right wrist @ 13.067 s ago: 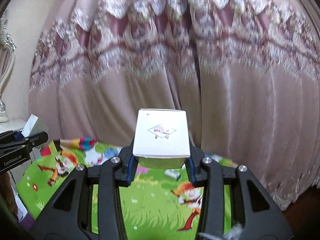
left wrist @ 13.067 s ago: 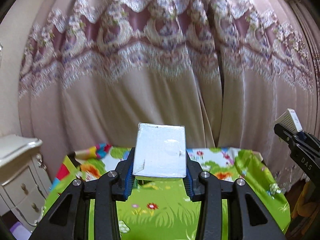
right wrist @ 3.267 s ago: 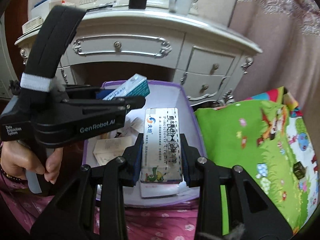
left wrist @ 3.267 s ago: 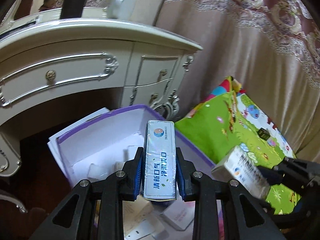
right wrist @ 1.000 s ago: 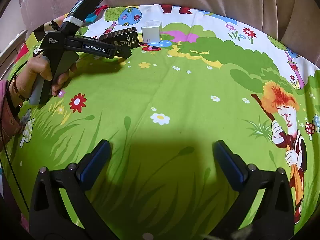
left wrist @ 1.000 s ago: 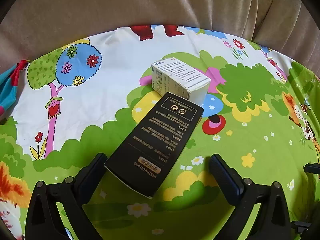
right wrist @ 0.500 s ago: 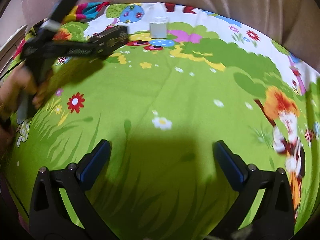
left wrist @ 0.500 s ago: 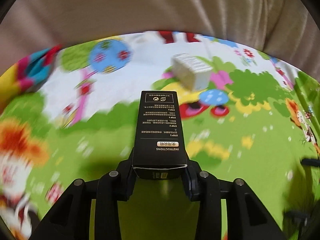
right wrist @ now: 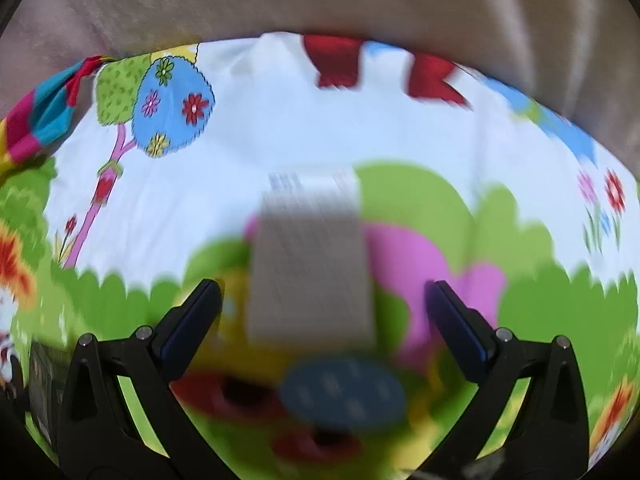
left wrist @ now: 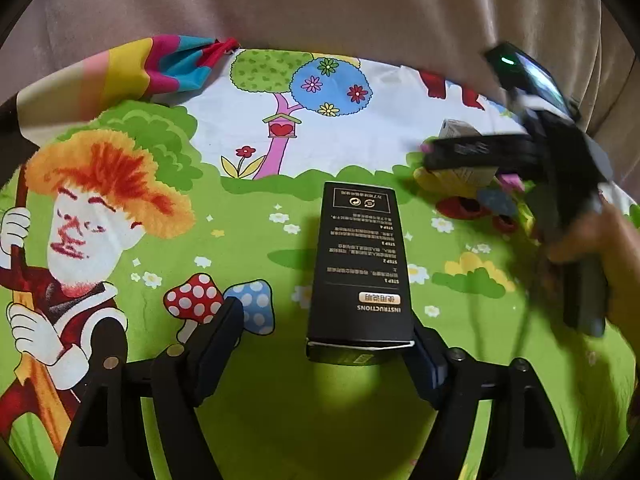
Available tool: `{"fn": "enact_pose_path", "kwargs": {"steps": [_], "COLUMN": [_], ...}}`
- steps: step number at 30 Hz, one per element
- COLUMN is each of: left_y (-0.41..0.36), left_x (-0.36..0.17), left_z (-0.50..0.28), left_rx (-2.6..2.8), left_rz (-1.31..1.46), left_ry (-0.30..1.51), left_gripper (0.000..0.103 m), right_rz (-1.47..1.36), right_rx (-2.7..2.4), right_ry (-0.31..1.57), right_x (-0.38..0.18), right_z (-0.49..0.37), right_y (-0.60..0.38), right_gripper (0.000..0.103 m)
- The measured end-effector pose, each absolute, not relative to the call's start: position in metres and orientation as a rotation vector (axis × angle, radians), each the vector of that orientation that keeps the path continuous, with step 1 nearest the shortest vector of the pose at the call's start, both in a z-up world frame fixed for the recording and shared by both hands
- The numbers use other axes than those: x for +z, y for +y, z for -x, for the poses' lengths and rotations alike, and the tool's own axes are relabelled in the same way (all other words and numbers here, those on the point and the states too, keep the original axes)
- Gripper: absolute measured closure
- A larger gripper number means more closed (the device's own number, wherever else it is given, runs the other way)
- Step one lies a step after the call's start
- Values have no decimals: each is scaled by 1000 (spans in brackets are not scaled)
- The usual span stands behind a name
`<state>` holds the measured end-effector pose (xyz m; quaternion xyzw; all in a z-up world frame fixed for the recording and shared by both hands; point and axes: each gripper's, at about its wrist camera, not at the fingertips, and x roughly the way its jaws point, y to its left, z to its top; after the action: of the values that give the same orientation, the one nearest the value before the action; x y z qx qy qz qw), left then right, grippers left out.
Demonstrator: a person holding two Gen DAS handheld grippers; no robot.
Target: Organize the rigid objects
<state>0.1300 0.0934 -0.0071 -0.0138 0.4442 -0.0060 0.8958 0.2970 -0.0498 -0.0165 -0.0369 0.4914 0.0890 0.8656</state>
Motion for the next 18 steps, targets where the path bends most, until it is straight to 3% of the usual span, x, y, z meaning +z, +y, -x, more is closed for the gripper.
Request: {"fn": "enact_pose_path", "kwargs": {"steps": [2, 3, 4, 7, 11, 13, 14, 17, 18], "left_y": [86, 87, 91, 93, 93, 96, 95, 83, 75], "left_x": [-8, -9, -7, -3, 0, 2, 2, 11, 13], "left_z": [-130, -131, -132, -132, -141, -151, -155, -151, -145], "left_rx": [2, 3, -1, 0, -11, -12, -8, -13, -30], "left_rz": [-11, 0, 22, 22, 7, 6, 6, -6, 2], "left_ry": [926, 930, 932, 935, 961, 971, 972, 943, 964], "left_gripper": [19, 18, 17, 15, 1, 0, 3, 64, 64], "right_rz": [88, 90, 105, 129, 173, 165, 152, 123, 114], "right_rx": [199, 205, 226, 328, 332, 309, 294, 260, 253], "right_ry": [1017, 996, 966, 961, 929, 930, 930, 922, 915], "right_x": [-17, -14, -8, -5, -4, -3, -3, -3, -3], "right_z": [-301, -295, -284, -231, -138, -90, -74, -35, -26], "right_y": [-47, -50, -53, -74, -128, -162, -172, -201, -209], "right_gripper": [6, 20, 57, 60, 60, 60, 60, 60, 59]}}
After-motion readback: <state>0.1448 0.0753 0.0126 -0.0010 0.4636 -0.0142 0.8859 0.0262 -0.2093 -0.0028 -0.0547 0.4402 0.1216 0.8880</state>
